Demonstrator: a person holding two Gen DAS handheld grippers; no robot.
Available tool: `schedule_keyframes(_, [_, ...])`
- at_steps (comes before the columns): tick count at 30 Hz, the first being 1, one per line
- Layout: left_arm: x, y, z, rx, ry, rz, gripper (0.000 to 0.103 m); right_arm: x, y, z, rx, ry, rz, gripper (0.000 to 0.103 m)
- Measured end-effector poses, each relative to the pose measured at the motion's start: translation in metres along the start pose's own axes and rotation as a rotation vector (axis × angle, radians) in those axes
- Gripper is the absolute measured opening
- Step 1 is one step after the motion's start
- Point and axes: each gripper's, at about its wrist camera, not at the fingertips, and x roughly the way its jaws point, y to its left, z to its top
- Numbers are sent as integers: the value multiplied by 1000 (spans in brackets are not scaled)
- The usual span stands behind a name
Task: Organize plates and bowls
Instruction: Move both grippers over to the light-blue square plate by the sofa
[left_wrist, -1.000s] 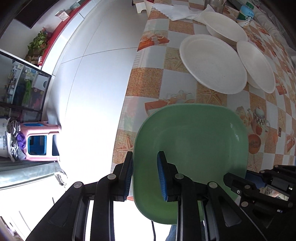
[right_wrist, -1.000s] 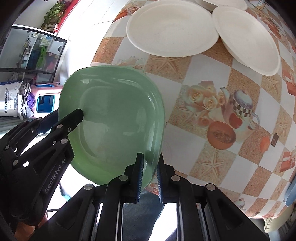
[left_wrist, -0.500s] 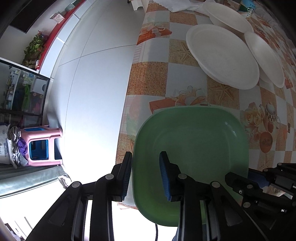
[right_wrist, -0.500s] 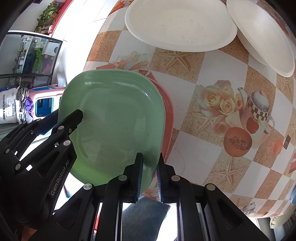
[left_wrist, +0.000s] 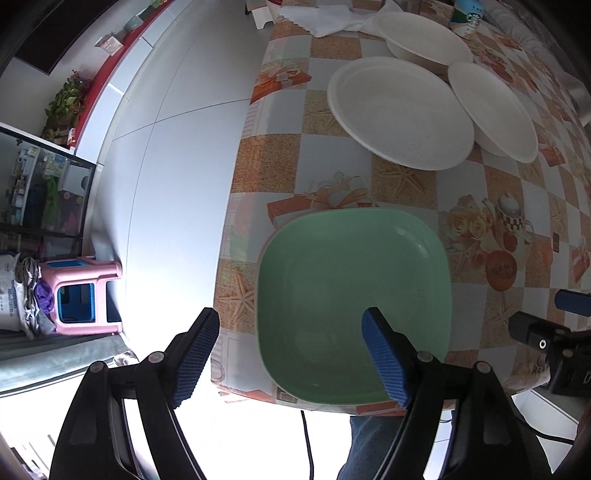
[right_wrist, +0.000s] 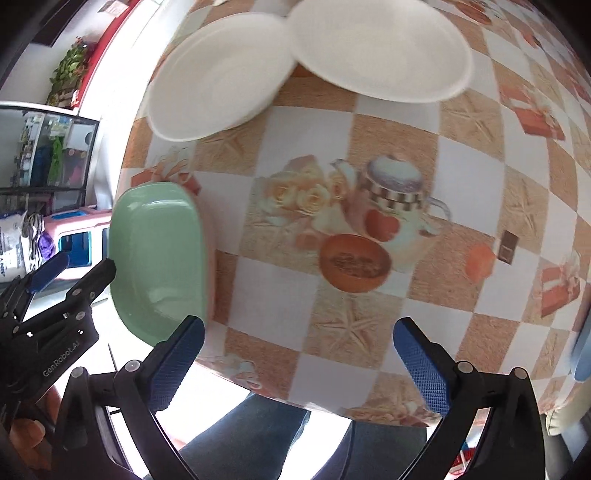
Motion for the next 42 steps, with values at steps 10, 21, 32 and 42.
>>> schedule_keyframes(10, [-20, -97, 4, 212, -7, -36, 82, -23, -110, -42, 272, -39, 14, 103])
schedule_keyframes(21, [-44, -244, 17, 430, -4, -108, 82, -71, -226, -84, 395, -125, -99, 103])
schedule_keyframes(32, [-56, -401, 27, 573, 16, -172, 82, -116, -380, -117, 585, -149, -218, 103])
schedule_keyframes(42, [-46, -485, 36, 504, 29, -206, 82, -105, -458, -118, 593, -100, -355, 103])
